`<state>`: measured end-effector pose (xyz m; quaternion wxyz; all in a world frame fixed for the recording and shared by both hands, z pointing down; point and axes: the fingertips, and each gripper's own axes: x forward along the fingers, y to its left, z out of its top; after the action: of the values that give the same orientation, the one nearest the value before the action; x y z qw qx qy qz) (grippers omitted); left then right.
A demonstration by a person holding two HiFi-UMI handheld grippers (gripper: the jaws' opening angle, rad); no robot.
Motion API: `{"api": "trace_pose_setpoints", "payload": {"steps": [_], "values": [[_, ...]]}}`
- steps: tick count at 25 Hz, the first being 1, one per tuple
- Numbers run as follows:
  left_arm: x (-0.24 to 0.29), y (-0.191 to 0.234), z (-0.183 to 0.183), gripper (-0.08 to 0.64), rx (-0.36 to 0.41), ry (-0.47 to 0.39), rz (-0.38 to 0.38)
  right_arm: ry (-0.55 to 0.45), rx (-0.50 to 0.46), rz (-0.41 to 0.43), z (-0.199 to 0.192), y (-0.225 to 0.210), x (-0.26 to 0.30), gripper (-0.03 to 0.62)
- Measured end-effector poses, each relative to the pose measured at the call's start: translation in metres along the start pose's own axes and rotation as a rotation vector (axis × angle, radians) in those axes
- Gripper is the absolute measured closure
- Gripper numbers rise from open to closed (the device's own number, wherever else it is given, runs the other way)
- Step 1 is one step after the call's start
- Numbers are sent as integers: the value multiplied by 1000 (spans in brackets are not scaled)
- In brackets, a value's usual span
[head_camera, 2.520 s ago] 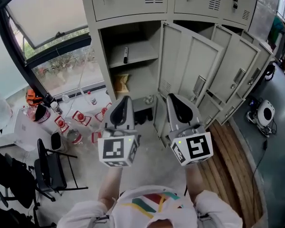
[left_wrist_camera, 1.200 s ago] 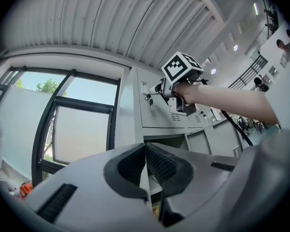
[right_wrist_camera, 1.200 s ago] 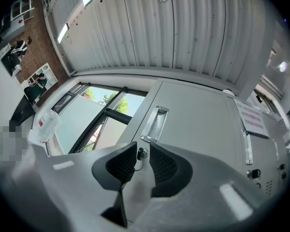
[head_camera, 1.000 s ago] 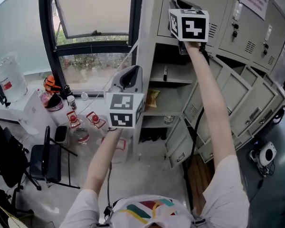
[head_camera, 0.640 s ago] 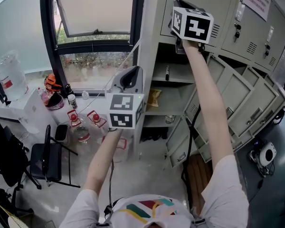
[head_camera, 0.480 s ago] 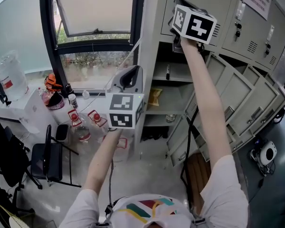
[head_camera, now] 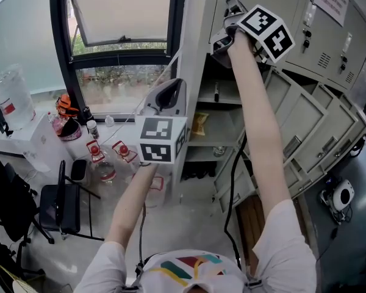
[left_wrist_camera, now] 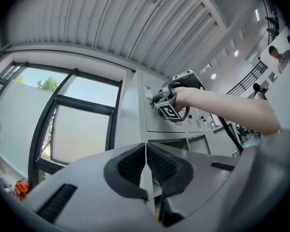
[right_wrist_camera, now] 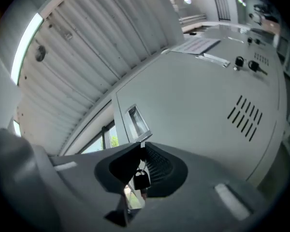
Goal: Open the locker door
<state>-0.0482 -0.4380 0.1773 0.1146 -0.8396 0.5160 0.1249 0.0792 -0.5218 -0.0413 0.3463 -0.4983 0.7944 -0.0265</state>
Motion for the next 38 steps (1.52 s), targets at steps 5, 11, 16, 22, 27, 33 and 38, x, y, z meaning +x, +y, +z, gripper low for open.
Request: {"api": "trace_pose_setpoints", "payload": {"steps": [5,11,16,22,27,33,38], "values": [[1,2,9,543,-5,-27,-8,-37,335,42,-1,-7,-1,563],[1,6,18,543,-7,-25,-21,-96,692,54,-3,-16,-2,563],[2,7,30,543,-12,-52,-30,-155,992,52,-8,-23,-5,563],[3,6,49,543,-34,-87,-41,-228,1252,62,-14,-27,-6,565],[0,4,59,543,-34,-105,-46,-237,1261,72,-12,-27,-9,565],[1,-5,60,543,-43,-107,-57,-228,1203,98,-4,-21,-24,565],[6,-27,70,543,-51,-127,-93,-228,1191,142,10,-13,-47,565]]}}
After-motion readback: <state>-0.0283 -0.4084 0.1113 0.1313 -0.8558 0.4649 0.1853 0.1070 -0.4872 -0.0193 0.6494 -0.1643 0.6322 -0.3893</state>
